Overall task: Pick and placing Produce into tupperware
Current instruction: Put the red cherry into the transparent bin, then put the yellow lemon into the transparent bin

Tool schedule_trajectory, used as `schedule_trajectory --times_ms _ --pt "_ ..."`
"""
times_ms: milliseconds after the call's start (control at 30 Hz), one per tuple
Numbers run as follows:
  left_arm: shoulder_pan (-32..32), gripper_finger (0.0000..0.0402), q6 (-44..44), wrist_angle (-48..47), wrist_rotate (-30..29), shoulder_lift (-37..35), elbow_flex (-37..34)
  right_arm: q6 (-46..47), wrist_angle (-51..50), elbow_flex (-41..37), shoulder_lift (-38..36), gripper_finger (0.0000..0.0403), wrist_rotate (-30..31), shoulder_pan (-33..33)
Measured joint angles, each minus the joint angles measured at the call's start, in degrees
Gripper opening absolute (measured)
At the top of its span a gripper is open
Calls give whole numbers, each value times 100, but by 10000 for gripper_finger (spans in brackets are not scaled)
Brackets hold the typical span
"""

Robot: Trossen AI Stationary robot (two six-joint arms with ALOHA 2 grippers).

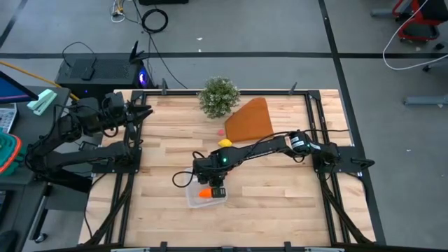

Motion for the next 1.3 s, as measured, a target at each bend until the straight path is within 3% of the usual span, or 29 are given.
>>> schedule_trajectory --times_ms 400,700,1067,1300 --pt "-1 94 0 -2 0 0 0 0 -8 2 0 120 1 2" --pt "-1 91 0 -3 0 0 0 222 -234 280 -39 124 15 0" --pt "0 96 -18 -91 0 0 -2 835 -1265 849 -427 120 491 -113" --pt "-1 95 -29 -142 0 0 -2 1202 -2062 367 -1125 116 1249 -116"
